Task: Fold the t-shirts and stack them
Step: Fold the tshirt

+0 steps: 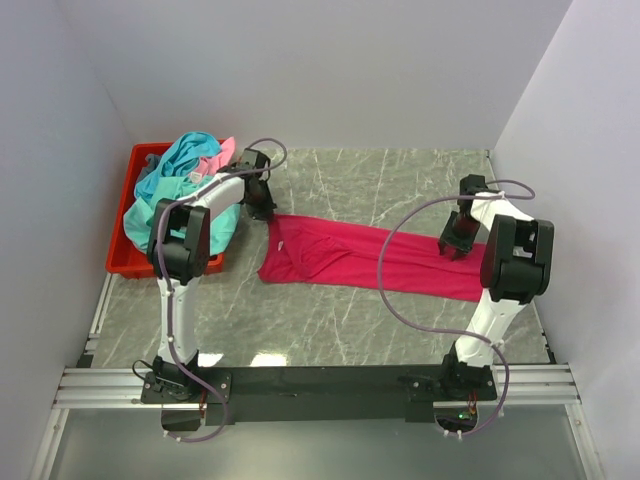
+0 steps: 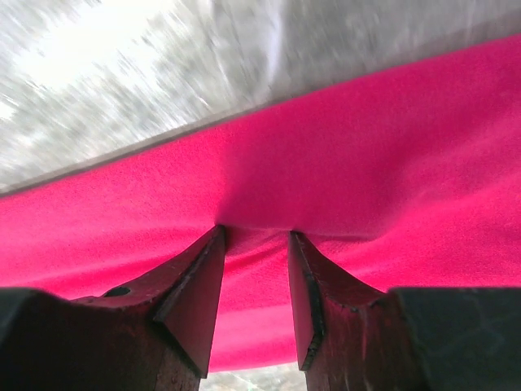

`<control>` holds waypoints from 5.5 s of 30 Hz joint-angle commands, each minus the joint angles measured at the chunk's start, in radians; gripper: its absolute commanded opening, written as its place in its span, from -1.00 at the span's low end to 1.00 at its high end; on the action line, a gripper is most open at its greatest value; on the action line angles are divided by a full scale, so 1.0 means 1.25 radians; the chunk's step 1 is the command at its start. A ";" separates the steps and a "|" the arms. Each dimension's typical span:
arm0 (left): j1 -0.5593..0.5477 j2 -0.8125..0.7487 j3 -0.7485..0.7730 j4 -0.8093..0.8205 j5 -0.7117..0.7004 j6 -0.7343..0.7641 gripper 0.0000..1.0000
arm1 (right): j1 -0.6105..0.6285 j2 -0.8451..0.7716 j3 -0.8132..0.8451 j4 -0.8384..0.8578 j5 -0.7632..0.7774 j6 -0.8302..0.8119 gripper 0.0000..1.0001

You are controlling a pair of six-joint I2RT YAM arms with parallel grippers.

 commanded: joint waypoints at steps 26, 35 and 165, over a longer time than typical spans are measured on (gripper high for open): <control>-0.084 -0.102 0.003 0.058 0.094 0.059 0.42 | 0.432 0.024 0.229 0.154 -0.170 0.047 -0.10; -0.094 -0.043 -0.044 0.063 0.149 0.025 0.45 | 0.505 0.138 0.307 0.179 -0.217 0.048 -0.09; -0.095 -0.030 -0.147 0.078 0.137 -0.001 0.46 | 0.599 -0.145 0.047 -0.008 -0.064 -0.137 -0.27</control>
